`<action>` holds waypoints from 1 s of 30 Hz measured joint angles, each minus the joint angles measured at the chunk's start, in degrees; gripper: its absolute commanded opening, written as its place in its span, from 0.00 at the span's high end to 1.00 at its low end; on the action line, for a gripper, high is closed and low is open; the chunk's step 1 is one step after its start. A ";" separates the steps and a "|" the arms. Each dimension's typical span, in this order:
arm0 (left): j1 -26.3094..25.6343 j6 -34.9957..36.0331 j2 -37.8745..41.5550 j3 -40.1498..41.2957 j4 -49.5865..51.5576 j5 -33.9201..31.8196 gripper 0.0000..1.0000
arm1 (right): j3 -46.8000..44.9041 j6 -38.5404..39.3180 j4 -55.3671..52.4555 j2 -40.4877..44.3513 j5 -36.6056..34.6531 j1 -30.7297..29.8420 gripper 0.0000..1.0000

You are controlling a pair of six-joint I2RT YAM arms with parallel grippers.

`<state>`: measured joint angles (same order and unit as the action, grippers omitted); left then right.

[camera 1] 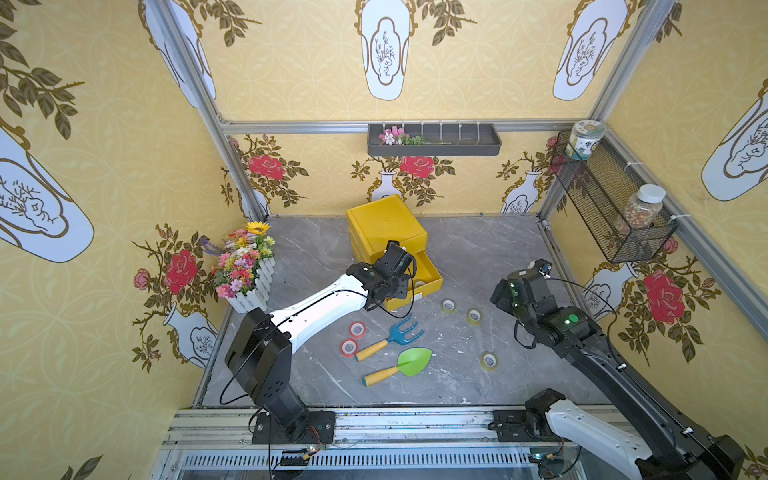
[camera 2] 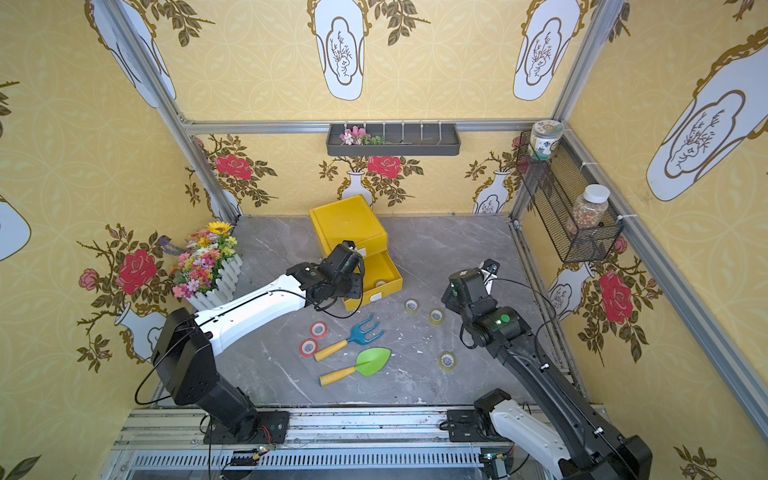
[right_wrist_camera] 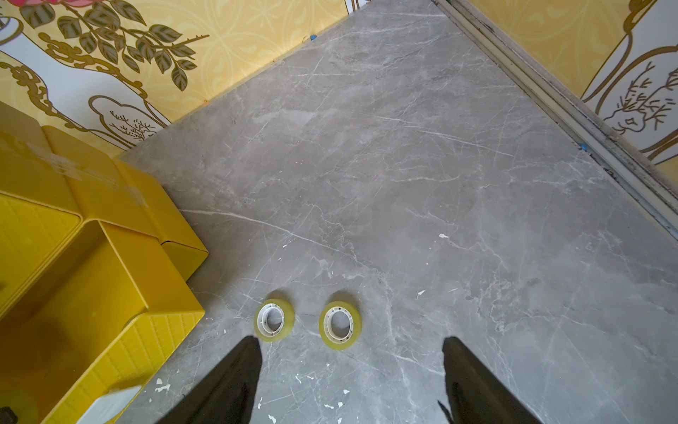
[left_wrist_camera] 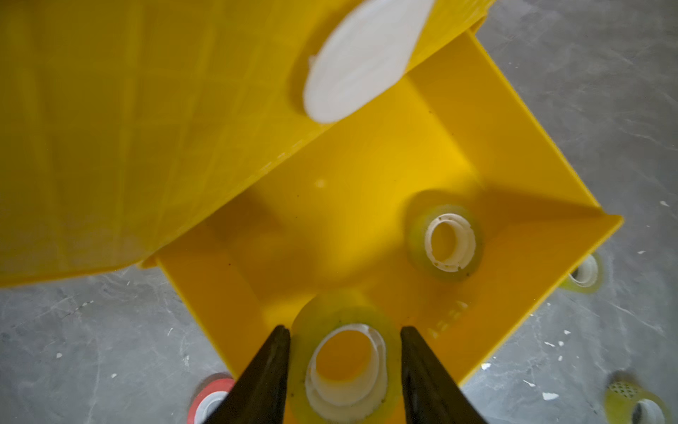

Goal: Place the transparent tape into the drawer according to color
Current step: Place the tape in the drawer.

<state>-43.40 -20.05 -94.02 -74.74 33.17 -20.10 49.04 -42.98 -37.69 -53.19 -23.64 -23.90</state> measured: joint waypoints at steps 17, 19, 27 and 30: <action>1.18 -0.59 3.23 -0.24 -0.17 2.10 0.14 | -2.99 1.03 0.04 -5.99 6.67 -0.07 0.18; 1.18 -0.98 5.46 -0.59 -0.61 2.91 0.09 | -3.85 1.01 0.20 -6.93 7.32 -0.07 0.17; 1.36 -1.81 16.83 3.54 -4.07 5.53 0.00 | -6.38 0.81 2.78 -12.55 9.66 -0.07 0.16; 2.36 -2.82 22.40 8.46 -6.10 5.97 0.00 | -6.73 0.81 4.24 -15.52 10.47 -0.04 0.16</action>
<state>-41.04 -22.87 -71.61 -66.28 27.07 -14.13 42.30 -42.17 -33.45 -68.71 -13.17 -23.94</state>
